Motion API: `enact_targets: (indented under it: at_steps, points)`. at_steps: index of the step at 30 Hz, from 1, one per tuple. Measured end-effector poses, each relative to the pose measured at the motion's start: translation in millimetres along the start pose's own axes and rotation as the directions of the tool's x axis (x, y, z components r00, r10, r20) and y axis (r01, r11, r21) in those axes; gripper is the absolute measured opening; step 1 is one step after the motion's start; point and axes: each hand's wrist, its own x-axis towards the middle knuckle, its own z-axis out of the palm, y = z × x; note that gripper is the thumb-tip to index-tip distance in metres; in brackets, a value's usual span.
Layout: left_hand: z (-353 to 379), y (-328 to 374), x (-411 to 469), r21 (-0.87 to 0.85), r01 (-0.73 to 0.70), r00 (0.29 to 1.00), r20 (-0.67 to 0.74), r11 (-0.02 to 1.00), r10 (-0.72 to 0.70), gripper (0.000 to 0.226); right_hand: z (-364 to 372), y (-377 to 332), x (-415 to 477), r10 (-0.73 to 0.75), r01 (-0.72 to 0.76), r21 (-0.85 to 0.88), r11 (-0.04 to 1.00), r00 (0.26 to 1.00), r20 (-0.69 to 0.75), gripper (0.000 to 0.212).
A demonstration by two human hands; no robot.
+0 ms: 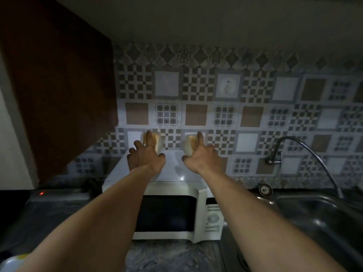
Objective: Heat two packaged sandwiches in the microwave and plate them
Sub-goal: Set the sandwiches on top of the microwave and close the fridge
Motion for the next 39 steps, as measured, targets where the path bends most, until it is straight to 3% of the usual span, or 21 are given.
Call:
enact_targets:
  at_steps: [7,19,24,36,39]
  points:
    - [57.0,-6.9,28.0,0.014,0.029,0.999,0.032,0.999,-0.029,0.09,55.2,1.6,39.9,0.039,-0.037,-0.021,0.999,0.994,0.101,0.106]
    - [116.3,-23.6,62.0,0.024,0.091,0.99,0.104,0.996,-0.093,0.098,118.1,2.3,74.9,0.051,-0.048,-0.039,0.998,0.996,0.074,0.101]
    - [121.4,-24.1,63.7,0.032,0.077,0.99,0.117,0.997,-0.08,0.101,123.0,2.1,84.2,0.043,-0.043,0.005,0.999,0.997,0.061,0.087]
    - [115.5,-19.1,64.2,0.04,0.079,0.984,0.158,0.996,-0.085,0.1,110.4,4.2,85.4,-0.012,0.012,0.003,1.0,0.994,0.112,0.096]
    - [102.6,-15.8,58.4,0.054,0.055,0.99,0.125,0.997,-0.061,0.098,96.7,0.3,80.0,-0.024,0.026,-0.013,1.0,0.994,0.106,0.09]
